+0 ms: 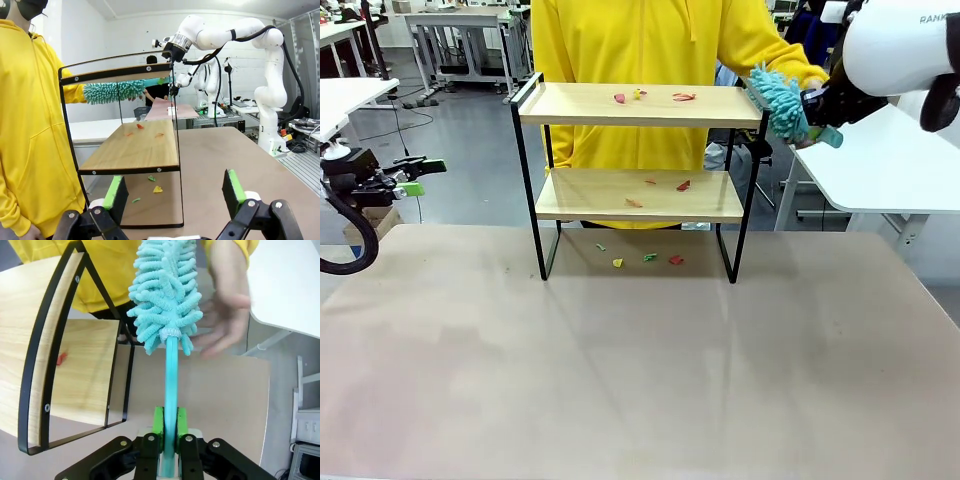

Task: Clean the shelf.
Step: Pick up the Duster handed by the human, then clean the specific section of the Shelf indicated by the human with the Duster.

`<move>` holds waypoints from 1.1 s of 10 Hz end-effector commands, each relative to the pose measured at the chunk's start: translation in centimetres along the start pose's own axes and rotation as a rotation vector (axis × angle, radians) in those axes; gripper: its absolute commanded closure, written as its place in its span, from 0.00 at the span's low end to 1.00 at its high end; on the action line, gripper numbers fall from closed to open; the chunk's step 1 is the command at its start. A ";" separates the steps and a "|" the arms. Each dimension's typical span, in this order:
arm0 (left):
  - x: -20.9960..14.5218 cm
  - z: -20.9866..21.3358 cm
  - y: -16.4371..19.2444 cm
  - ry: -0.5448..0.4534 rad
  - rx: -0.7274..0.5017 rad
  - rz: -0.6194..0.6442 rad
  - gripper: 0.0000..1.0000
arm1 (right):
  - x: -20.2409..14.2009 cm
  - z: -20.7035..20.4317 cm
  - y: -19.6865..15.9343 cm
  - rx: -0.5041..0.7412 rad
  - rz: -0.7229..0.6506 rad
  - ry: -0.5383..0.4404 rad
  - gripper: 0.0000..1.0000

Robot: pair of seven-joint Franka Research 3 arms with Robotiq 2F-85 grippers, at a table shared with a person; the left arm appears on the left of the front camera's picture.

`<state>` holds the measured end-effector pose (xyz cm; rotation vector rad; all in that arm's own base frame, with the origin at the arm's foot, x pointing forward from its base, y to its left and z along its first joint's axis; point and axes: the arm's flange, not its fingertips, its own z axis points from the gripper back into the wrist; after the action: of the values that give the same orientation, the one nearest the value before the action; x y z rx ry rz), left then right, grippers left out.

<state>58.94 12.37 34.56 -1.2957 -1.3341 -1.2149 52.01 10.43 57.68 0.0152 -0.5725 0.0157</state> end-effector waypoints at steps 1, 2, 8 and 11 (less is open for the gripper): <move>0.3 0.0 0.0 0.005 0.001 -0.007 0.00 | -0.1 0.1 1.0 -0.084 -0.022 0.029 1.00; 0.3 0.0 0.0 0.005 0.001 -0.007 0.00 | 0.0 0.0 0.0 0.000 0.000 0.000 1.00; 0.3 0.0 0.0 0.005 0.001 -0.007 0.00 | 0.0 0.0 0.0 0.000 0.000 0.000 1.00; 0.3 0.0 0.0 0.005 0.001 -0.007 0.00 | -0.3 -0.3 0.1 -0.017 0.002 0.021 0.87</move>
<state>58.94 12.37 34.56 -1.2957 -1.3341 -1.2149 51.96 10.49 57.19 -0.0028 -0.5496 0.0130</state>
